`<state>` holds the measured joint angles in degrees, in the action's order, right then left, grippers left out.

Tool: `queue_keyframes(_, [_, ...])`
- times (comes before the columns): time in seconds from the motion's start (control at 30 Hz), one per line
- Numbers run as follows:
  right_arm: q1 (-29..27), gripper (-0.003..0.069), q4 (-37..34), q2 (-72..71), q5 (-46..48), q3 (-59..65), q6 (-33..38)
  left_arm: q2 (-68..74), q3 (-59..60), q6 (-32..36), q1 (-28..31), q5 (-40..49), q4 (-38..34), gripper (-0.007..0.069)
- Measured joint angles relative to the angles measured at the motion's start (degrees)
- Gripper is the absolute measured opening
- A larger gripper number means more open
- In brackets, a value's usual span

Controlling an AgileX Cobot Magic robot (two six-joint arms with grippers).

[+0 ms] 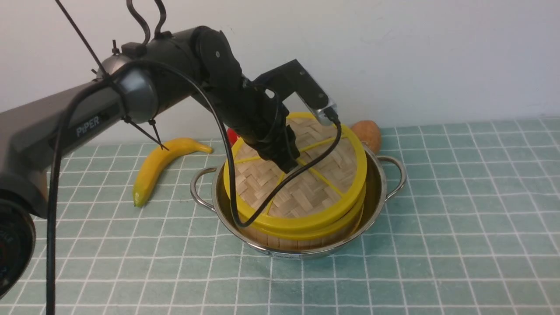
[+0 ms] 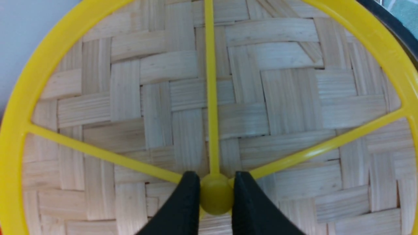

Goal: Place the steamer in the pot on the blue tablecloth, and put the lid on the steamer.
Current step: 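Place the yellow bamboo steamer lid onto the steamer in the pot with the left gripper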

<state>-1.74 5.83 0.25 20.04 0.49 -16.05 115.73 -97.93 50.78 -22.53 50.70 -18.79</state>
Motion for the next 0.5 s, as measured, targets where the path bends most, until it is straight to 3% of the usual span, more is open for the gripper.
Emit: queue_keyframes(0.5, [0.0,0.024,0.1,0.0,0.0,0.0,0.0,2.7,-0.8,2.7,0.0,-0.7,-2.0,0.0116])
